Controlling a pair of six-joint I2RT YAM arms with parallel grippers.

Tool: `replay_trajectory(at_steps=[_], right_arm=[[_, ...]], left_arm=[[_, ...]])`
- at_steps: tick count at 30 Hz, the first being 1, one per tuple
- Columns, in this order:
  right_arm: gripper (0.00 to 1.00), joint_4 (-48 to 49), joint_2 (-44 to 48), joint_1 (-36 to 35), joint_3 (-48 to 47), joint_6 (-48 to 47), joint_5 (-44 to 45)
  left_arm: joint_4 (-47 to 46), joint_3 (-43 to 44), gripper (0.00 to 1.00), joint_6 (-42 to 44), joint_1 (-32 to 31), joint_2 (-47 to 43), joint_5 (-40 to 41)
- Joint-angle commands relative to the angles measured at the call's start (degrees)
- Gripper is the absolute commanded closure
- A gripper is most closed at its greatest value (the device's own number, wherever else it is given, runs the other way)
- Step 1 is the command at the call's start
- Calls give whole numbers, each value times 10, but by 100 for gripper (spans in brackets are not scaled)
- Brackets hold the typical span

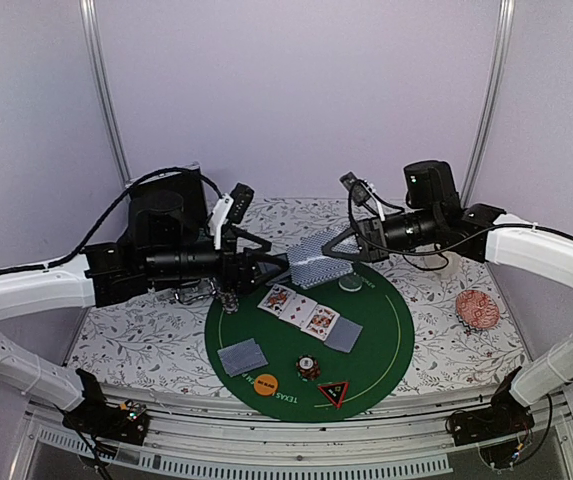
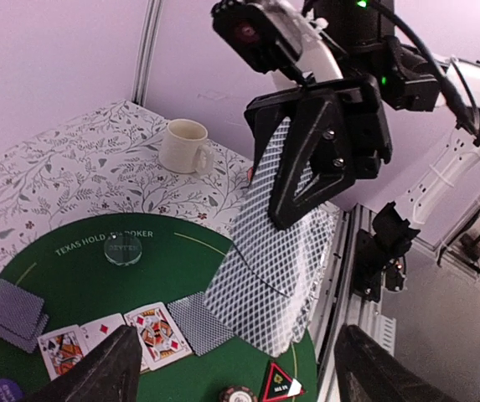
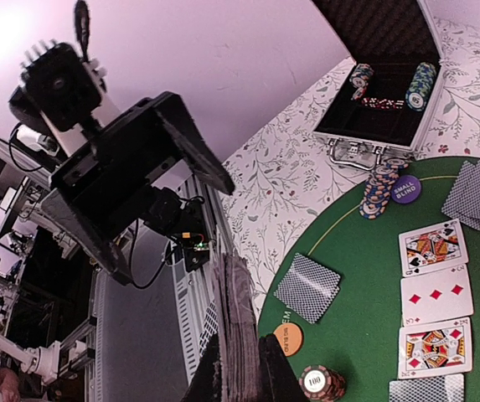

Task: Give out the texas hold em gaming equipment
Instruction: Pass from the right arm to the left

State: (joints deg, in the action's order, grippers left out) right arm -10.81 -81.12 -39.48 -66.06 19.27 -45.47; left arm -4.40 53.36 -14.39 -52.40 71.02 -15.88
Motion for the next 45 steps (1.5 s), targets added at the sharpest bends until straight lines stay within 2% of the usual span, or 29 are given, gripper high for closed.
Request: replay_trajectory(at_steps=[1,6,11,13,17,19,21,26,28,30,37,40,45], right_arm=[[98,45,-11,-14,-19,-4,-28],[98,64,-20,-30,-22,-3,-41],[98,65,-26,-38,-25,-8,-40],[98,68,-28,-40,-25,-8,-42],[98,68,-29,-42,-27,-11,-39],[98,66,-29,-42,-27,-14,-37],[98,65,-32,-42,-26,-15,-35],[98,62,-33,-41,-24,-18,-30],[94,59,-29,-41,-22,-26,-22],[84,56,-21,-39,-18,-36,-14],[82,55,-24,-24,-12,-32,-11],[74,57,-33,-24,-15,-28,-14],[74,57,-34,-19,-18,-25,-14]], left_arm=[[-37,-13,18,-99,21,15,-65],[-58,-17,19,-115,21,42,-77],[-118,-33,35,-136,21,57,-117],[-142,-40,46,-142,21,61,-128],[-149,-36,86,-141,20,71,-153],[-159,-41,95,-143,21,69,-161],[-173,-46,100,-146,20,66,-167],[-201,-58,100,-157,19,64,-181],[-202,-61,100,-161,18,63,-179],[-210,-68,100,-168,19,60,-175],[-270,-98,100,-225,20,55,-167],[-275,-98,100,-252,19,61,-161],[-288,-107,100,-267,19,62,-154]])
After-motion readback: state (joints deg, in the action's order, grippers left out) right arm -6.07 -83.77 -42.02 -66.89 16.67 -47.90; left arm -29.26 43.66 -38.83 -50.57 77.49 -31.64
